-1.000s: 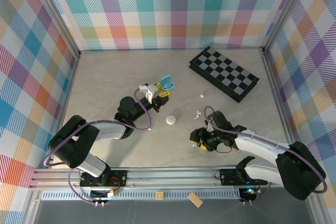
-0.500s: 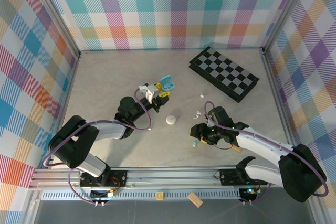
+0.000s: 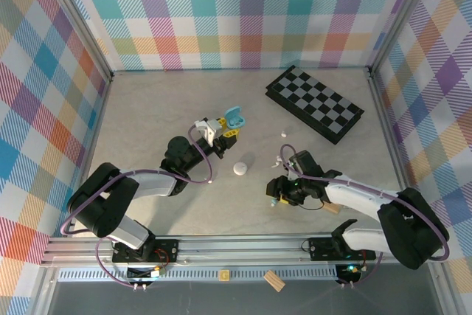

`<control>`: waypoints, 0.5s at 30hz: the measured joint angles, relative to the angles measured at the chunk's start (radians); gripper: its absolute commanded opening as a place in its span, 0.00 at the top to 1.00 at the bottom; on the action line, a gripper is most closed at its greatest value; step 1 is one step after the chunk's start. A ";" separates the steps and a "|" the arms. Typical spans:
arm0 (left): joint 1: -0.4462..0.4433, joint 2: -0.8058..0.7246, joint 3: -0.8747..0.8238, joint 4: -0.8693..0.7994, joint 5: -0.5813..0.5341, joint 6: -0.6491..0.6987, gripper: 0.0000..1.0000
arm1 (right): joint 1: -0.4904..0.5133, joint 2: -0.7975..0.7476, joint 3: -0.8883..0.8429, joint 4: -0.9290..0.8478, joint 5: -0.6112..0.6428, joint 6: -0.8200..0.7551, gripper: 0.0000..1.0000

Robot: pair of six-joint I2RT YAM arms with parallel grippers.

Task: Insert wireless bluetooth earbuds into charging case

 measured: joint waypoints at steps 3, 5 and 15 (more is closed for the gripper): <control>0.000 0.000 0.000 -0.002 0.000 0.000 0.76 | 0.003 0.009 -0.009 0.015 -0.016 0.000 0.47; 0.000 0.000 0.000 -0.003 0.000 0.000 0.76 | 0.008 0.008 -0.018 0.021 -0.018 0.000 0.48; 0.000 0.000 0.000 -0.006 0.000 0.000 0.76 | 0.009 0.004 -0.036 0.048 -0.028 0.007 0.59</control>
